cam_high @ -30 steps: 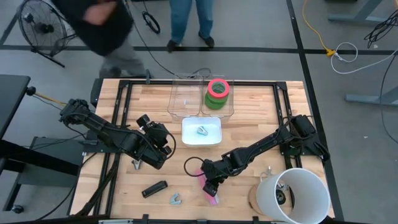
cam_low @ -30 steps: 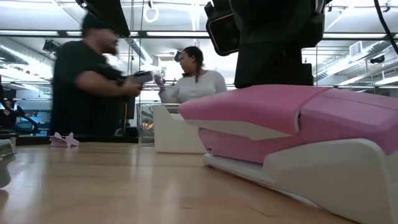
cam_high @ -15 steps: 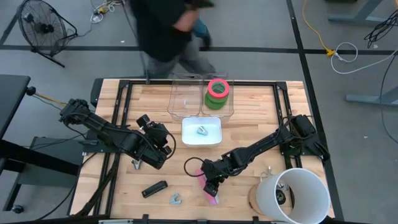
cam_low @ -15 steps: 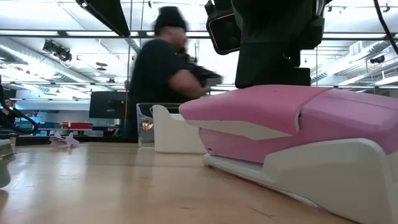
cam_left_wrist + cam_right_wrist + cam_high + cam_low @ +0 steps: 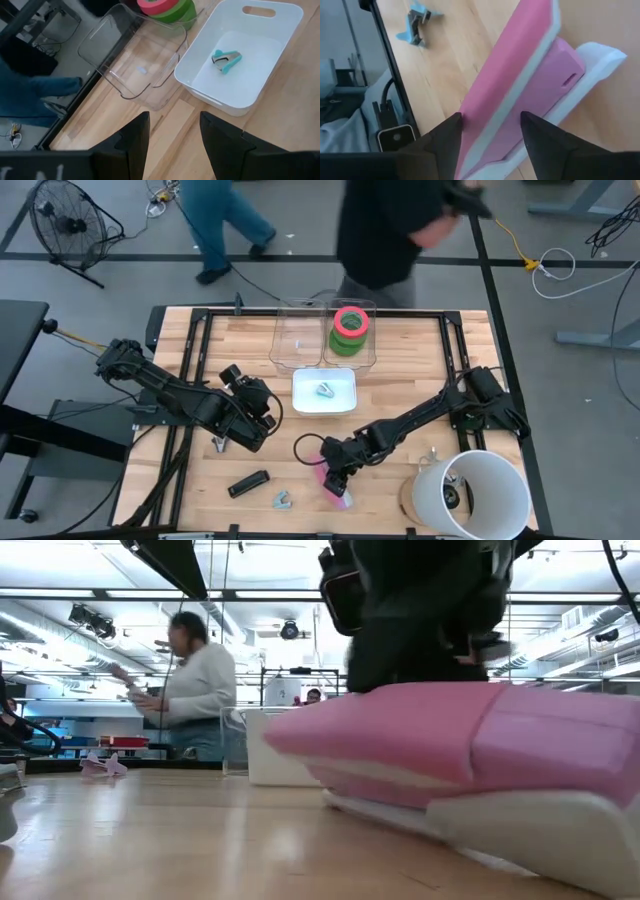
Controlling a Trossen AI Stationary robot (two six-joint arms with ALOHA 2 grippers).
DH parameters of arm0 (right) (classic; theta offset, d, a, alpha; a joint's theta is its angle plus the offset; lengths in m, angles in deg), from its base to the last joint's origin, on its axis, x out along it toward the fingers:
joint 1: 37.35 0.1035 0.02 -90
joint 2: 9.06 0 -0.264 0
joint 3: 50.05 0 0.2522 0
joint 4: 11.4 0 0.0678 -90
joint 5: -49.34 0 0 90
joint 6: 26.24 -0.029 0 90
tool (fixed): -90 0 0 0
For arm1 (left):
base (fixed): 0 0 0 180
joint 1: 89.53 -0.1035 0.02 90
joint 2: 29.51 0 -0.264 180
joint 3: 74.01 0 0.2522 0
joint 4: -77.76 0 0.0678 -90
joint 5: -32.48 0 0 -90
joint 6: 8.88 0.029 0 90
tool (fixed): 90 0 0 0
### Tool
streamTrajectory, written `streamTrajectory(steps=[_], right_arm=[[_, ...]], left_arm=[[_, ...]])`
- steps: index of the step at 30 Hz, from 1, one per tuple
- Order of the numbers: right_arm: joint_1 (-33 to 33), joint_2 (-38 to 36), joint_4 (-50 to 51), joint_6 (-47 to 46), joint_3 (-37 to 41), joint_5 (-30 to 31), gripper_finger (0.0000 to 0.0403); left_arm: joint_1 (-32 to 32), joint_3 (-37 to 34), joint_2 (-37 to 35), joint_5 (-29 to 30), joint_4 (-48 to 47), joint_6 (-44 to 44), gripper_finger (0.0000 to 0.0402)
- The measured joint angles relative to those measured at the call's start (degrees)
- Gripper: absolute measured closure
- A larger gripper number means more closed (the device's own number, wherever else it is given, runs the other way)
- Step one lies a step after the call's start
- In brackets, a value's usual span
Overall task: Pick and place Stapler, Stapler remover, tape
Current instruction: Put the pink stapler into the left transparent bin
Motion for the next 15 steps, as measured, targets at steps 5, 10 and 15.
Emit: streamTrajectory(steps=[5, 10, 15], right_arm=[[-0.8, 1.7, 0.5, 0.0, -0.1, 0.8, 0.0208], [-2.0, 0.9, 2.6, 0.8, 0.1, -0.8, 0.0338], [-2.0, 0.8, 3.0, 1.5, 0.2, -0.8, 0.0376]], left_arm=[[0.0, 0.0, 0.0, -0.2, 0.0, 0.0, 0.0223], [0.0, 0.0, 0.0, -0.3, 0.0, 0.0, 0.0223], [0.0, 0.0, 0.0, -0.2, 0.0, 0.0, 0.0223]])
